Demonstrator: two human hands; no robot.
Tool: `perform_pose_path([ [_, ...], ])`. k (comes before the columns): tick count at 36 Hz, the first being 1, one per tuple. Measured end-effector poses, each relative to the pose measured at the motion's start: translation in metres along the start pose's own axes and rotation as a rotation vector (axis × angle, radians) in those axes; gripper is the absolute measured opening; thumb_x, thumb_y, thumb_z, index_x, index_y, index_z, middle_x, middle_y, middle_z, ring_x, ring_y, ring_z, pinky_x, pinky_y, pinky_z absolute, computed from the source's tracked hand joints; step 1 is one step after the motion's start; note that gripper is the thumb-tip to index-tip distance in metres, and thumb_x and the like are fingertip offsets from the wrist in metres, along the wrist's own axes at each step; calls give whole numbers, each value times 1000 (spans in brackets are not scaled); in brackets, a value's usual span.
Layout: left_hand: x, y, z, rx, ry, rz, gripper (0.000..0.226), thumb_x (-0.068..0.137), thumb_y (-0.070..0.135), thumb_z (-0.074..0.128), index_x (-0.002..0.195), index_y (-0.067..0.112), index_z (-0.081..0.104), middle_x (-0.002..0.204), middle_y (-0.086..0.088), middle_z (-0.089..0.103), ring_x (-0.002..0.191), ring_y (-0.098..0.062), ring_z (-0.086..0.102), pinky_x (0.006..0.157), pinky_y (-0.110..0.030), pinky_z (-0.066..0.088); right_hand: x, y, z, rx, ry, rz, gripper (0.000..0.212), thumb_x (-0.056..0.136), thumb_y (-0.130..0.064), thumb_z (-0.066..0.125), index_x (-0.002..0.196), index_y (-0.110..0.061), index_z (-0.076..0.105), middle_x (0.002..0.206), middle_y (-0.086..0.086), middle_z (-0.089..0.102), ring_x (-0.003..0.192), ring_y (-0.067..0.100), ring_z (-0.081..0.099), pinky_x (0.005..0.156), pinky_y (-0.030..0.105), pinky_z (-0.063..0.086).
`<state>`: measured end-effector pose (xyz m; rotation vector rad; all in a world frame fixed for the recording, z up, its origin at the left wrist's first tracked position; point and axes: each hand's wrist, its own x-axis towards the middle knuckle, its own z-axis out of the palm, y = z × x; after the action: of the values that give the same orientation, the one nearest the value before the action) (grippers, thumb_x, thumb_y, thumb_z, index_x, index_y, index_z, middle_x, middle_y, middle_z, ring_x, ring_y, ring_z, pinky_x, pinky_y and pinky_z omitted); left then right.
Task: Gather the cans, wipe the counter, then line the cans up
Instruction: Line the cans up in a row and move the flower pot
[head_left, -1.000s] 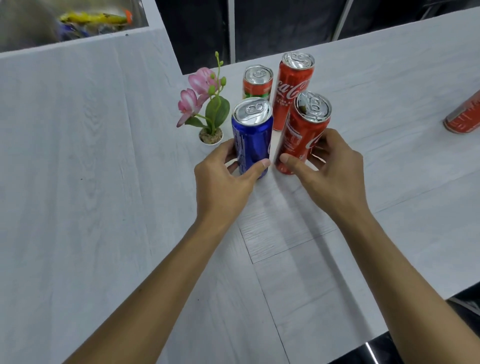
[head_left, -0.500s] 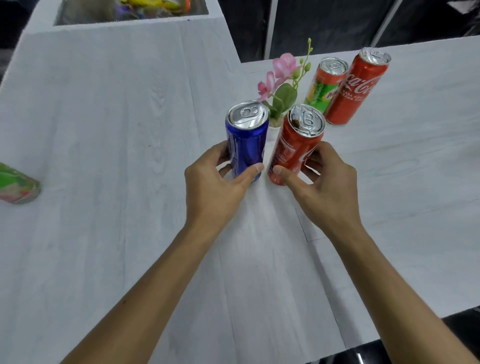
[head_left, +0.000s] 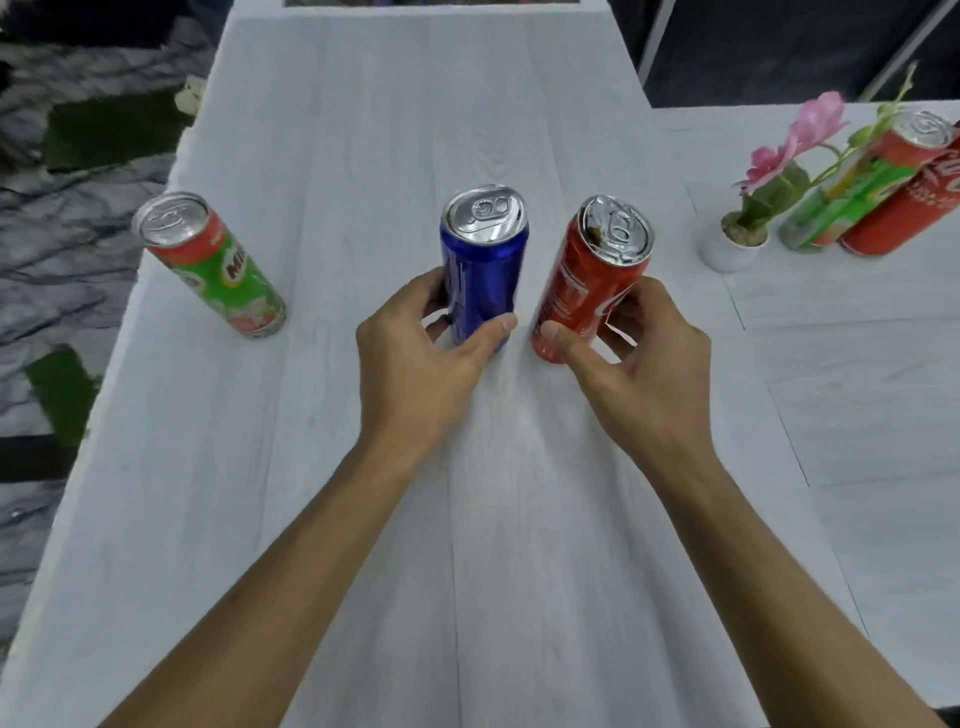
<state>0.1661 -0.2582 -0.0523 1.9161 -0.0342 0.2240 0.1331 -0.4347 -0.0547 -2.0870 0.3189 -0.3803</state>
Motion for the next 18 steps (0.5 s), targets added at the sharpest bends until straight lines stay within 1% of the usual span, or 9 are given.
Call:
perform_pose_path([
  [2,5,-8,-17,4,22,1,54,75,37,90,123,22,71,105,22,71,100,6,68,85,-10,53,-2,-9,17,13,-8,-9,65,77,-43,86,131,-20,60,107,-21,64,95,-22,58,81,-1,43],
  [4,9,-14,-30,2,44,2,52,75,35,90,122,22,71,103,23,70,100,7,68,85,-10,53,-3,-17,31,29,-18,-14,65,77,-43,86,132,-19,59,107,-21,63,96,-20,59,81,0,44],
  [8,19,-24,-56,6,80,8,48,78,32,88,121,22,69,105,18,72,100,4,69,86,-11,54,-5,-35,60,38,-34,-29,66,77,-44,86,132,-19,59,110,-17,66,97,-15,61,81,1,45],
  [11,25,-30,-72,22,109,12,42,78,28,88,113,30,65,97,27,67,95,10,67,82,-7,52,-6,-47,79,50,-38,-36,65,77,-42,86,131,-18,60,113,-13,70,100,-6,66,82,3,46],
  [13,28,-34,-82,35,127,11,41,77,29,87,110,33,63,94,31,65,92,14,66,79,-5,51,-7,-54,92,54,-47,-42,64,78,-42,86,131,-17,60,114,-11,70,102,-4,66,82,3,47],
  [16,31,-37,-89,52,150,20,40,77,30,87,112,29,67,94,30,64,89,15,65,77,-1,47,-6,-62,105,65,-47,-48,62,78,-41,86,130,-17,61,112,-12,71,100,-6,66,82,4,47],
  [18,34,-40,-94,47,157,17,39,78,28,87,112,30,66,95,29,64,89,14,65,77,-1,46,-5,-67,114,62,-45,-56,61,78,-41,85,129,-18,60,110,-15,69,98,-8,65,82,4,47],
])
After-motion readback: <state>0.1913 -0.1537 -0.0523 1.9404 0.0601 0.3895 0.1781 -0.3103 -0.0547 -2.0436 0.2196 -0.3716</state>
